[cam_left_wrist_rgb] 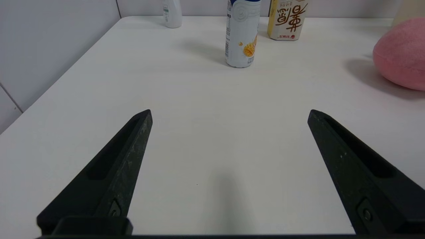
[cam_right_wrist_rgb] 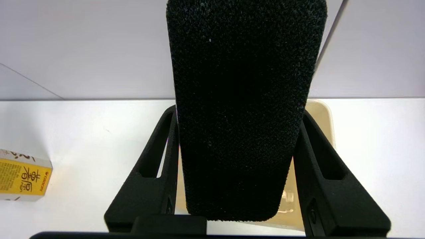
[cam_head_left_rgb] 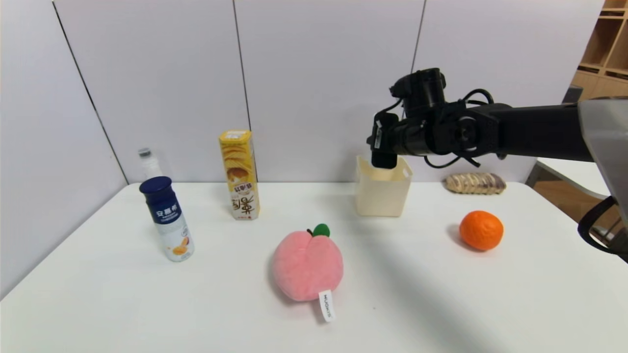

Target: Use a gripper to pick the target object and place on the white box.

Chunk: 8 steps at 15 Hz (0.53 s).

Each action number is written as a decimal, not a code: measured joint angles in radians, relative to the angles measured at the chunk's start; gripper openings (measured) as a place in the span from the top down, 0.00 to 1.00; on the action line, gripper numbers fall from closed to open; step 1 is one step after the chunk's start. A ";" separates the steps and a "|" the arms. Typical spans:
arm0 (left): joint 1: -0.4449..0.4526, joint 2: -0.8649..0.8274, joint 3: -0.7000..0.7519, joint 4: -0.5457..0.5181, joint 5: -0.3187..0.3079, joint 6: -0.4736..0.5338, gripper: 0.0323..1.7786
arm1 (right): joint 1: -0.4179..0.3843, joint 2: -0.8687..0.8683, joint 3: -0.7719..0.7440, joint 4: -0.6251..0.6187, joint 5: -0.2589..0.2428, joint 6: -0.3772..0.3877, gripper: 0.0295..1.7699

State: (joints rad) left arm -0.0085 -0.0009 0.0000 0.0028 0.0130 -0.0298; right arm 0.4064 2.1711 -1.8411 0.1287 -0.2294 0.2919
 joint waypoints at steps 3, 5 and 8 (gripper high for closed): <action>0.000 0.000 0.000 0.000 0.000 0.000 0.05 | -0.001 0.018 -0.001 -0.003 -0.001 -0.002 0.47; 0.000 0.000 0.000 0.000 0.000 0.000 0.05 | -0.003 0.036 -0.010 -0.026 -0.008 -0.005 0.47; 0.001 0.000 0.000 0.000 -0.001 0.000 0.05 | -0.009 0.066 -0.024 -0.042 -0.029 -0.020 0.47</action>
State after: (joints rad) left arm -0.0077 -0.0009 0.0000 0.0032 0.0123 -0.0302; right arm 0.3977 2.2370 -1.8651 0.0866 -0.2587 0.2717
